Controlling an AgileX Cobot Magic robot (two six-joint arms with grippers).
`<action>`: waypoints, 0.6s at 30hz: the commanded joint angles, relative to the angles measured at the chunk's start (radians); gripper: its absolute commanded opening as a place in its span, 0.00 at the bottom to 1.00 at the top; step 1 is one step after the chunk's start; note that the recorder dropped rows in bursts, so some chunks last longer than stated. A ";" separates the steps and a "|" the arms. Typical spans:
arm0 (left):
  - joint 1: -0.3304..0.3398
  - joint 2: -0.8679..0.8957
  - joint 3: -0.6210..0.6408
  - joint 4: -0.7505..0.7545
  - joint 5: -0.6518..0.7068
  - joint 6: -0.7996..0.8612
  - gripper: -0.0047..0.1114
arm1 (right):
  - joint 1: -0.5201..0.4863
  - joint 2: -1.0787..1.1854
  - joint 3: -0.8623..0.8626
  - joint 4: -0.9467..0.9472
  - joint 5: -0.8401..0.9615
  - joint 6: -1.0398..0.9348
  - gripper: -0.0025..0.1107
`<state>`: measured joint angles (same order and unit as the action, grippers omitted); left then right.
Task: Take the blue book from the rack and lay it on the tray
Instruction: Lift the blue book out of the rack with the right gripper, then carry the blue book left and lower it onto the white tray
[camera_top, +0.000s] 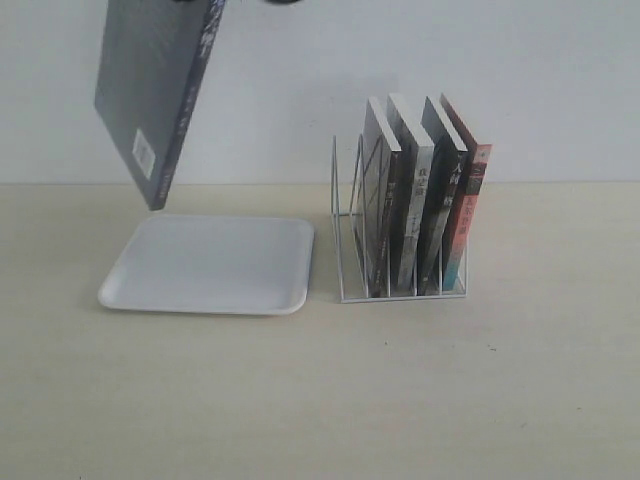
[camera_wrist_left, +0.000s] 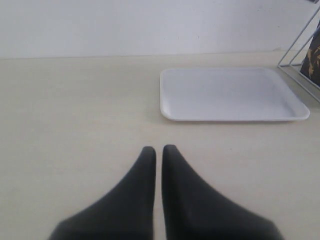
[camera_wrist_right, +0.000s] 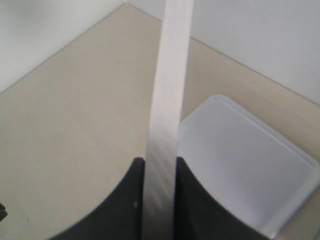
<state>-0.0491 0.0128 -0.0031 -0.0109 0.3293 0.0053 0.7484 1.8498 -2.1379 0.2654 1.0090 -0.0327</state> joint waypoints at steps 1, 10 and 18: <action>0.003 -0.005 0.003 0.001 -0.014 0.003 0.08 | 0.049 0.042 0.001 0.010 -0.097 -0.030 0.02; 0.003 -0.005 0.003 0.001 -0.014 0.003 0.08 | 0.064 0.137 0.001 -0.024 -0.127 -0.026 0.02; 0.003 -0.005 0.003 0.001 -0.014 0.003 0.08 | 0.332 0.186 0.001 -1.015 0.041 0.457 0.02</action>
<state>-0.0491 0.0128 -0.0031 -0.0109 0.3293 0.0053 1.0337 2.0357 -2.1286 -0.6239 1.0424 0.3889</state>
